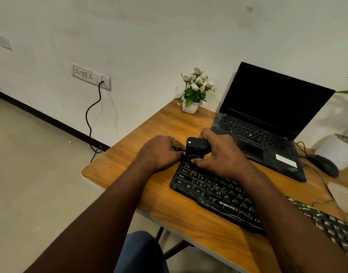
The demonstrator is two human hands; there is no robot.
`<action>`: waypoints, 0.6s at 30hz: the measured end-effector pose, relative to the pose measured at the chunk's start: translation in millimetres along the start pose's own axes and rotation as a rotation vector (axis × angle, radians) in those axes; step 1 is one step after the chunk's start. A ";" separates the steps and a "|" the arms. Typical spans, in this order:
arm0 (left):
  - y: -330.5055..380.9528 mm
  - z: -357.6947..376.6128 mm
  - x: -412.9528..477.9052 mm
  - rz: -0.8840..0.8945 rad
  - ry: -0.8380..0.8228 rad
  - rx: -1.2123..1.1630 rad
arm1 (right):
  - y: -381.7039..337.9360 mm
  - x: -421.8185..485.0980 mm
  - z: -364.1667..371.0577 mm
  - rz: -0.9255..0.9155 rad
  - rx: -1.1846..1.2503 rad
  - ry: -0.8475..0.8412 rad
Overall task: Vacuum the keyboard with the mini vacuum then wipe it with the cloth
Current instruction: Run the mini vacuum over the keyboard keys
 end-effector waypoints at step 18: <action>-0.9 -0.2 0.4 -0.009 -0.011 -0.009 | -1.7 -1.3 -13.7 0.028 0.085 -0.060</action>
Point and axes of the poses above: each hand's wrist, its own x-axis towards the middle knuckle, its own z-axis out of the palm, y = z × x, the point moved 5 cm from there along x, towards the middle knuckle, and after that the axes turned 15 degrees about z, right-handed, at the moved point
